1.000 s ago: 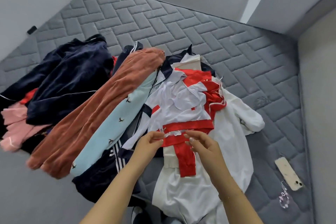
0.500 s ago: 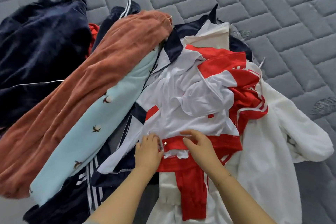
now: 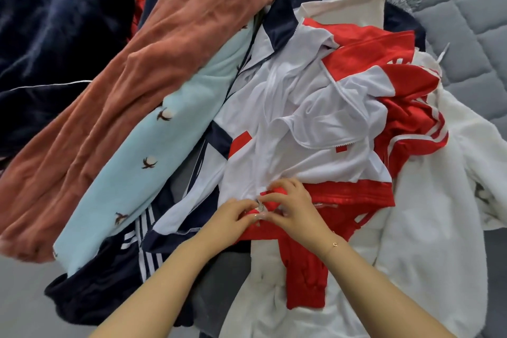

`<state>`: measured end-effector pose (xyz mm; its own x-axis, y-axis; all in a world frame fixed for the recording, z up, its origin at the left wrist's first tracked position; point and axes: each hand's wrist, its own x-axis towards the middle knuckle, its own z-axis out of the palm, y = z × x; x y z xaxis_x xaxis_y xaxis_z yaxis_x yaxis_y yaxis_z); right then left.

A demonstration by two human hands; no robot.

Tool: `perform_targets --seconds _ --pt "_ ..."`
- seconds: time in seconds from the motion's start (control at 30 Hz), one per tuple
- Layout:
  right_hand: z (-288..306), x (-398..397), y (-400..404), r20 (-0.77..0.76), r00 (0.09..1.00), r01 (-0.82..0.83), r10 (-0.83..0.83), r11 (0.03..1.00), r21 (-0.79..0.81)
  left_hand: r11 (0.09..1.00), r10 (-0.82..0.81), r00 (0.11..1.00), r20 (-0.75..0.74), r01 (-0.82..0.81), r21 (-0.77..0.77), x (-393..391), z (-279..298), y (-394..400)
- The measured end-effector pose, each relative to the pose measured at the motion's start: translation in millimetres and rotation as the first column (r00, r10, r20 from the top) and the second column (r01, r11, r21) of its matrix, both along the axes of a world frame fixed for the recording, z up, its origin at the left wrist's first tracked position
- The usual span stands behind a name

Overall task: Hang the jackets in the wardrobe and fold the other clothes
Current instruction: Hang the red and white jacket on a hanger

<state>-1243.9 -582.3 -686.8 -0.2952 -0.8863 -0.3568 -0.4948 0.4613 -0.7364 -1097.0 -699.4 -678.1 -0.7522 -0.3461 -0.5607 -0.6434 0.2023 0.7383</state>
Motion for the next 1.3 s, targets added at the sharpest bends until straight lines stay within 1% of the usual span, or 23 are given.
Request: perform_targets --seconds 0.1,0.2,0.3,0.33,0.37,0.4,0.43,0.47,0.5,0.67,0.83,0.87,0.93,1.0,1.03,1.07,1.1,1.13,1.17,1.2,1.23,1.27,1.3 --pt "7.4 6.2 10.6 -0.012 0.998 0.056 -0.058 0.994 -0.098 0.988 0.085 0.996 0.027 -0.088 0.125 -0.1 17.8 5.7" --pt "21.9 15.2 21.8 -0.087 0.991 0.087 -0.102 0.984 -0.155 0.978 0.127 0.991 0.038 -0.131 0.165 4.6 30.3 15.3" --pt "39.0 24.0 37.2 -0.111 0.978 0.157 -0.175 0.975 -0.155 0.949 0.216 0.976 0.006 -0.211 0.233 4.5 50.2 28.0" --pt "45.3 27.9 43.1 -0.068 0.973 0.21 -0.221 0.969 -0.133 0.94 0.239 0.971 -0.006 -0.23 0.251 4.5 56.9 33.3" --pt "53.0 31.6 48.9 0.033 0.954 0.3 -0.298 0.949 -0.095 0.93 0.255 0.967 -0.012 -0.242 0.275 4.4 63.8 39.3" --pt "61.6 35.2 54.3 0.18 0.899 0.414 -0.4 0.909 -0.048 0.916 0.27 0.963 -0.013 -0.253 0.312 4.6 69.6 46.2" --pt "70.4 38.5 59.4 0.32 0.811 0.515 -0.49 0.857 0.008 0.9 0.281 0.96 -0.013 -0.259 0.351 4.8 75.3 53.0" --pt "79.3 41.2 64.8 0.429 0.719 0.581 -0.546 0.812 0.059 0.89 0.284 0.959 -0.016 -0.258 0.375 5.0 80.5 60.4" --pt "86.8 42.9 71.5 0.495 0.66 0.605 -0.565 0.79 0.096 0.888 0.283 0.959 -0.018 -0.255 0.383 5.8 85.8 67.7" --pt "119.5 53.9 104.2 0.609 0.528 0.66 -0.592 0.738 0.144 0.896 0.263 0.965 0.004 -0.246 0.37 14.8 114.7 101.0" --pt "153.5 77.8 136.9 0.635 0.453 0.723 -0.626 0.675 0.15 0.906 0.24 0.97 0.036 -0.237 0.35 29.3 150.0 119.7" --pt "162.1 81.7 144.7 0.624 0.449 0.735 -0.64 0.662 0.15 0.896 0.273 0.961 0.04 -0.269 0.353 32.8 158.3 120.2" --pt "181.1 89.0 162.1 0.595 0.445 0.751 -0.669 0.641 0.159 0.852 0.406 0.912 0.047 -0.397 0.341 42.3 172.7 116.7" --pt "201.2 95.3 178.7 0.581 0.422 0.767 -0.696 0.615 0.18 0.813 0.532 0.843 0.076 -0.534 0.233 54.6 184.9 106.5" --pt "210.0 98.4 186.4 0.585 0.396 0.781 -0.708 0.594 0.191 0.819 0.545 0.832 0.102 -0.555 0.148 62.9 188.8 99.2" --pt "217.2 101.5 193.5 0.589 0.358 0.803 -0.725 0.561 0.202 0.853 0.508 0.849 0.144 -0.519 0.052 71.9 190.9 91.6" --pt "223.9 103.9 199.6 0.582 0.316 0.83 -0.749 0.516 0.213 0.913 0.401 0.891 0.214 -0.406 -0.021 81.4 193.2 83.3" --pt "229.8 105.4 204.4 0.559 0.281 0.857 -0.78 0.466 0.22 0.974 0.224 0.919 0.325 -0.222 -0.043 92.2 195.7 75.6" --pt "234.0 107.2 209.0 0.523 0.258 0.879 -0.812 0.422 0.221 1.0 0.031 0.884 0.467 -0.028 -0.012 103.7 198.1 70.4" --pt "236.1 108.5 212.6 0.482 0.248 0.895 -0.841 0.389 0.218 0.991 -0.134 0.794 0.593 0.123 0.06 113.7 200.5 67.6" --pt "236.4 109.7 214.6 0.442 0.248 0.903 -0.862 0.372 0.217 0.971 -0.238 0.704 0.67 0.193 0.142 121.5 200.9 67.2" --pt "234.3 109.9 214.2 0.408 0.264 0.9 -0.874 0.375 0.221 0.96 -0.281 0.664 0.693 0.203 0.194 124.9 199.2 68.2" --pt "230.2 109.4 212.1 0.377 0.298 0.886 -0.877 0.401 0.232 0.961 -0.275 0.674 0.686 0.21 0.179 122.9 196.4 69.6"
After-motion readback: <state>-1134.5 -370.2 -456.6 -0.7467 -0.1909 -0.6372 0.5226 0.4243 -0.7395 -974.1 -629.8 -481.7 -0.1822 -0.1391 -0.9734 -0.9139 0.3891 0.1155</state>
